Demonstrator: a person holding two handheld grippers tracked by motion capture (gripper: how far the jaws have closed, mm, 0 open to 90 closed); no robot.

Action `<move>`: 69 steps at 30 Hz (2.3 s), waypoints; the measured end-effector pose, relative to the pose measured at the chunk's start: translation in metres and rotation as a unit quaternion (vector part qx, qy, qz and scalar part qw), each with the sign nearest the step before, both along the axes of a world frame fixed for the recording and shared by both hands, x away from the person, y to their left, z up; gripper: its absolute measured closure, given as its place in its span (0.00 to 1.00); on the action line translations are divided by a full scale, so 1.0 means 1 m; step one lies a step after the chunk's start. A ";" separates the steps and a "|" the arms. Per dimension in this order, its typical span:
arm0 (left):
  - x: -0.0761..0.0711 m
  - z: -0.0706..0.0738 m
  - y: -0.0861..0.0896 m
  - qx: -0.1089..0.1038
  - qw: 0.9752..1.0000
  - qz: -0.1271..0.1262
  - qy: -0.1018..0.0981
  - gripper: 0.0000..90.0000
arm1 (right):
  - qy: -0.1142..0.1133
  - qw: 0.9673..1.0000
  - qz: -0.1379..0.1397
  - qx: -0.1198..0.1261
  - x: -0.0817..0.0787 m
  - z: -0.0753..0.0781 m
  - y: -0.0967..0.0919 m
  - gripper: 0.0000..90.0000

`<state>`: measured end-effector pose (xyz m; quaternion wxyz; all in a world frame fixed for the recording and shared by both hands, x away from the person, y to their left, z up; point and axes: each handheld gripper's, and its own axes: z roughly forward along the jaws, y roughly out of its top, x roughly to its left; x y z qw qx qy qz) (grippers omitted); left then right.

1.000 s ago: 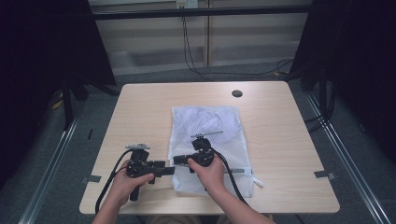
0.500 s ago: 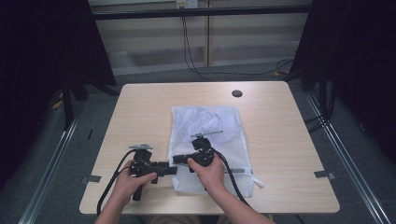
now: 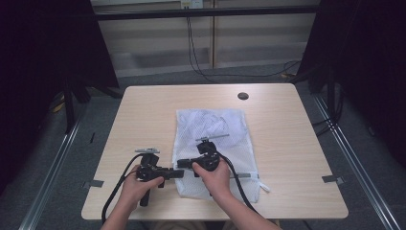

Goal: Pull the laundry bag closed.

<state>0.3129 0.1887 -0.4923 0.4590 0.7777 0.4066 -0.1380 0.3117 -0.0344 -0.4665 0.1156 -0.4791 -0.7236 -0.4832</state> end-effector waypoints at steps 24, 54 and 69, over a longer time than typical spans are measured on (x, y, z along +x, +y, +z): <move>-0.001 0.004 0.001 0.003 1.000 0.012 0.015 0.98 | 0.006 1.000 0.007 -0.001 -0.001 0.001 -0.007 0.96; -0.001 0.005 0.004 0.003 1.000 0.017 0.014 0.98 | 0.014 1.000 0.002 -0.010 0.001 -0.002 -0.027 0.97; -0.001 0.005 0.007 0.004 0.999 0.021 0.024 0.98 | 0.012 1.000 0.004 -0.015 0.001 -0.004 -0.031 0.97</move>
